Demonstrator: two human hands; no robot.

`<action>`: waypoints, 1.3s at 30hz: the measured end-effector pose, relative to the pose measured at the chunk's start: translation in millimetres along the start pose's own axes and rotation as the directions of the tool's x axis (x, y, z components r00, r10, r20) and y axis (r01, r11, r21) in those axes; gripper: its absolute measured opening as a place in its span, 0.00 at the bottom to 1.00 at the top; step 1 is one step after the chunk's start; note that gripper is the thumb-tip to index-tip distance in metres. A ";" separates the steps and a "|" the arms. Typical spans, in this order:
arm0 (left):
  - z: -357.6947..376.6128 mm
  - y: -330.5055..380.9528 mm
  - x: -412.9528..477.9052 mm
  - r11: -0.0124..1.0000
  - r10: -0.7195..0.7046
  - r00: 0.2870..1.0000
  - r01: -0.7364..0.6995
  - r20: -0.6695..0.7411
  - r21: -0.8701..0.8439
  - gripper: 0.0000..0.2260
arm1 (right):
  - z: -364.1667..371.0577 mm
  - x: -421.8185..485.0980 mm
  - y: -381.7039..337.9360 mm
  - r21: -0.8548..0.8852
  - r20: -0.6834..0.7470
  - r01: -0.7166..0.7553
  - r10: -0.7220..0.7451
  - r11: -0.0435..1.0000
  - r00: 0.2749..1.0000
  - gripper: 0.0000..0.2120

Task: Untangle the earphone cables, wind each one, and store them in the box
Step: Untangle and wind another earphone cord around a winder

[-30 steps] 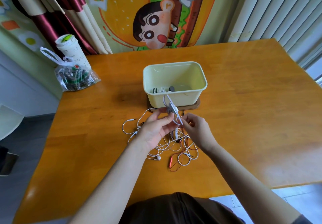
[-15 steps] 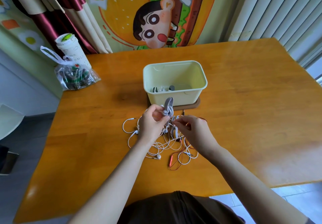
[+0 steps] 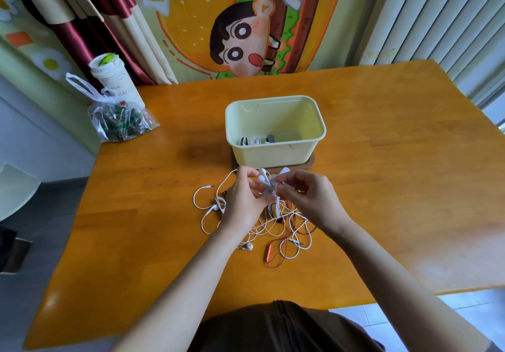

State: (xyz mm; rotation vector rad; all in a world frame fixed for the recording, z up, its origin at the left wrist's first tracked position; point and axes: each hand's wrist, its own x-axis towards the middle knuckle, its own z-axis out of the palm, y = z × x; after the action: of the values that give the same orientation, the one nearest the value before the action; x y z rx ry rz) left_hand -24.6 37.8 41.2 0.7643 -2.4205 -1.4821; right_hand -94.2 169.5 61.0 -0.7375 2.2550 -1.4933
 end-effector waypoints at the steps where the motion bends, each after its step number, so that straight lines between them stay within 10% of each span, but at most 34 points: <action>1: 0.2 -1.1 0.4 0.999 -0.043 0.999 0.043 -0.008 -0.025 0.22 | -0.2 0.2 0.1 0.009 0.015 -0.002 0.002 1.000 1.000 0.09; 7: -0.7 -12.7 3.3 0.929 -0.315 0.942 0.331 0.119 -0.166 0.25 | 5.7 1.1 3.3 0.181 0.047 -0.093 0.086 0.979 0.995 0.10; 11: -1.3 -14.7 0.5 0.898 -0.304 0.924 0.359 0.230 -0.254 0.07 | 9.8 -0.2 2.0 0.325 0.088 -0.122 0.099 0.938 0.991 0.05; 19: -2.5 0.6 -1.5 0.860 -0.330 0.918 0.388 0.220 -0.331 0.06 | 9.0 0.3 -1.0 0.526 0.175 -0.151 0.068 0.837 0.982 0.10; 39: -1.7 7.9 -4.7 0.830 -0.351 0.910 0.412 0.223 -0.375 0.08 | 7.3 5.8 -1.7 -0.153 -0.033 0.123 -0.130 0.981 0.991 0.14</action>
State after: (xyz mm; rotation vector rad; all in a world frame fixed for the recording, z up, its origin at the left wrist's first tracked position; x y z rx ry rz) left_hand -22.4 41.8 49.4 1.1142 -1.9928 -2.1833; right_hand -94.6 160.1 59.6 -0.9172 2.4143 -1.4176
